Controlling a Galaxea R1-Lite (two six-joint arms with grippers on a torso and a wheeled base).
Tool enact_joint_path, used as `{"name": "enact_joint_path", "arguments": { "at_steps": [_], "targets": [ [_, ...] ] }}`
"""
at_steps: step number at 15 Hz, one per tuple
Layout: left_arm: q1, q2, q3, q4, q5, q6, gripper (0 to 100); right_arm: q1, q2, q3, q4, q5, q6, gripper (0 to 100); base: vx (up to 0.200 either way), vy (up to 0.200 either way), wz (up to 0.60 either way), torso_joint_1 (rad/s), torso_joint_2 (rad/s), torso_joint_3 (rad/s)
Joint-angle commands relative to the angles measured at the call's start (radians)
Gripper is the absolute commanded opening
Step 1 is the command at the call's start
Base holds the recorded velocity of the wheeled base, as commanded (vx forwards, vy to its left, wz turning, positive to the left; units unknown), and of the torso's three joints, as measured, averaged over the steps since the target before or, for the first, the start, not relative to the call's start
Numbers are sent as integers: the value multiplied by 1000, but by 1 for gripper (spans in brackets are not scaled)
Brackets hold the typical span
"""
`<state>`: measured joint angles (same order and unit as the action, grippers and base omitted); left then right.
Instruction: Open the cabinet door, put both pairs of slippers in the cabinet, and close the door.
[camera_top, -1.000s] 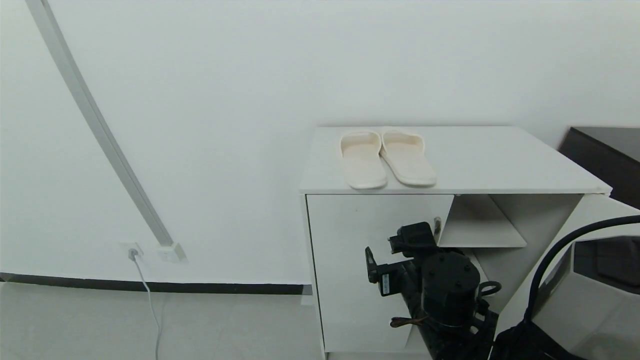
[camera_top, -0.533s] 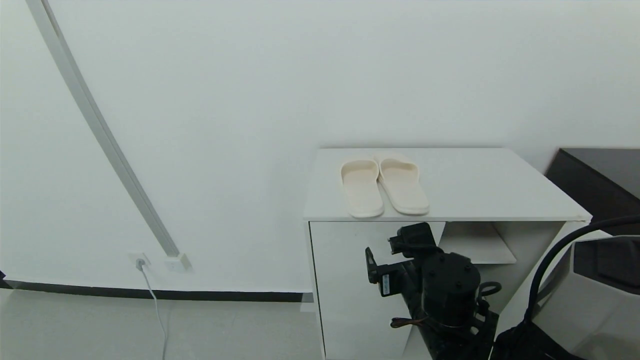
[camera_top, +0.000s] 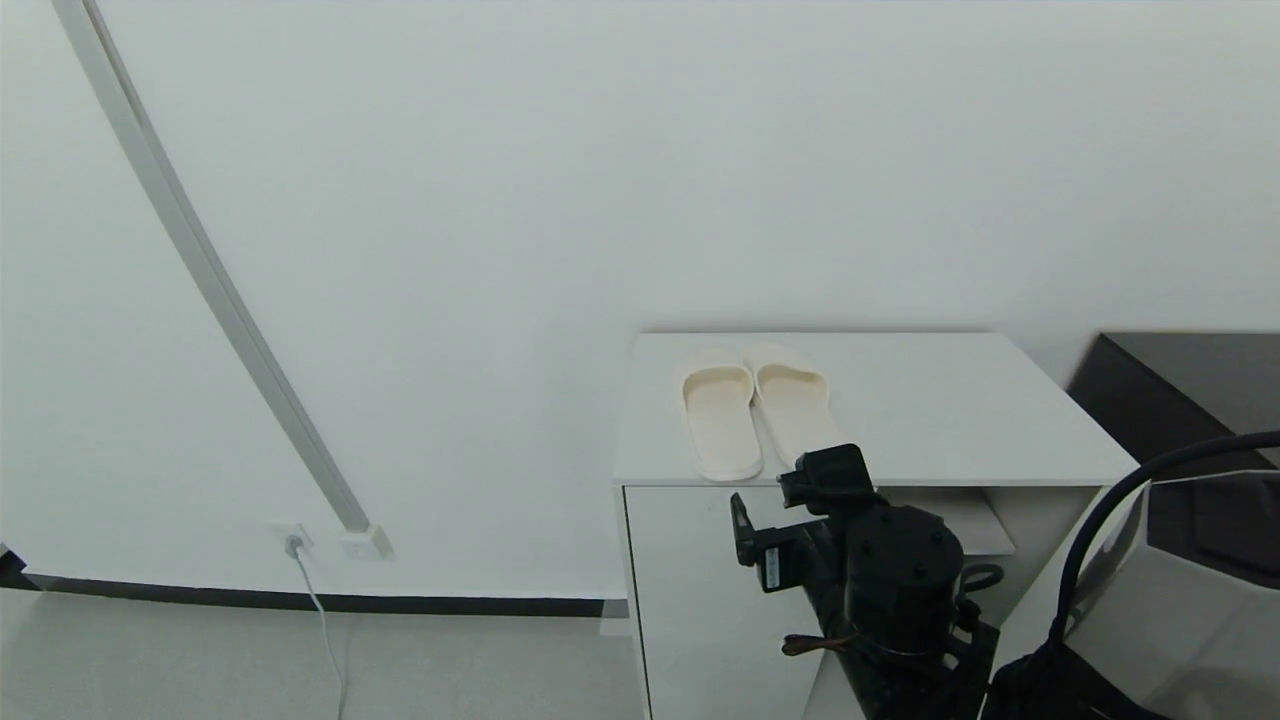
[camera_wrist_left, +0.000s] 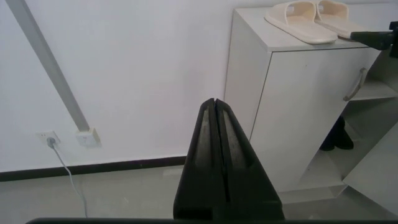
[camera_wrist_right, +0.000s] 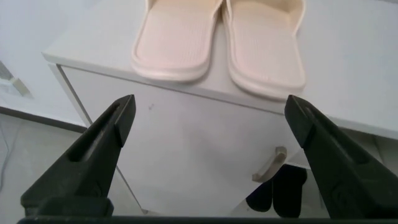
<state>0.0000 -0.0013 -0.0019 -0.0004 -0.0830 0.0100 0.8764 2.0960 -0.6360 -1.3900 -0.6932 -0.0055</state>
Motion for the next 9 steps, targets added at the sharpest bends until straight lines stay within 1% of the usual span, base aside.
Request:
{"name": "enact_joint_path", "arguments": {
  "at_steps": [1,2,4,5,6,7,8,9],
  "targets": [
    [0,1,0,-1,0,1,0,-4,-1,-2,-9,9,-4,100,0,0,0,90,-188,-95],
    [0,1,0,0,-1,1,0,-11,-2,-7,-14,23,-17,100,0,0,0,22,-66,-36],
    [0,1,0,0,-1,1,0,-28,-7,-57,-4,43,-44,100,0,0,0,0,0,0],
    [0,1,0,0,0,1,0,-39,-10,-137,62,43,-53,100,0,0,0,0,0,0],
    [0,1,0,0,0,1,0,-40,-24,-189,140,44,-40,100,0,0,0,0,0,0],
    [0,1,0,0,-1,1,0,-40,-30,-211,178,44,-30,100,0,0,0,0,0,0],
    [0,1,0,0,-1,1,0,-43,-63,-300,332,44,15,100,0,0,0,0,0,0],
    [0,1,0,0,-1,2,0,-43,-96,-357,467,44,55,100,0,0,0,0,0,0]
  ]
}}
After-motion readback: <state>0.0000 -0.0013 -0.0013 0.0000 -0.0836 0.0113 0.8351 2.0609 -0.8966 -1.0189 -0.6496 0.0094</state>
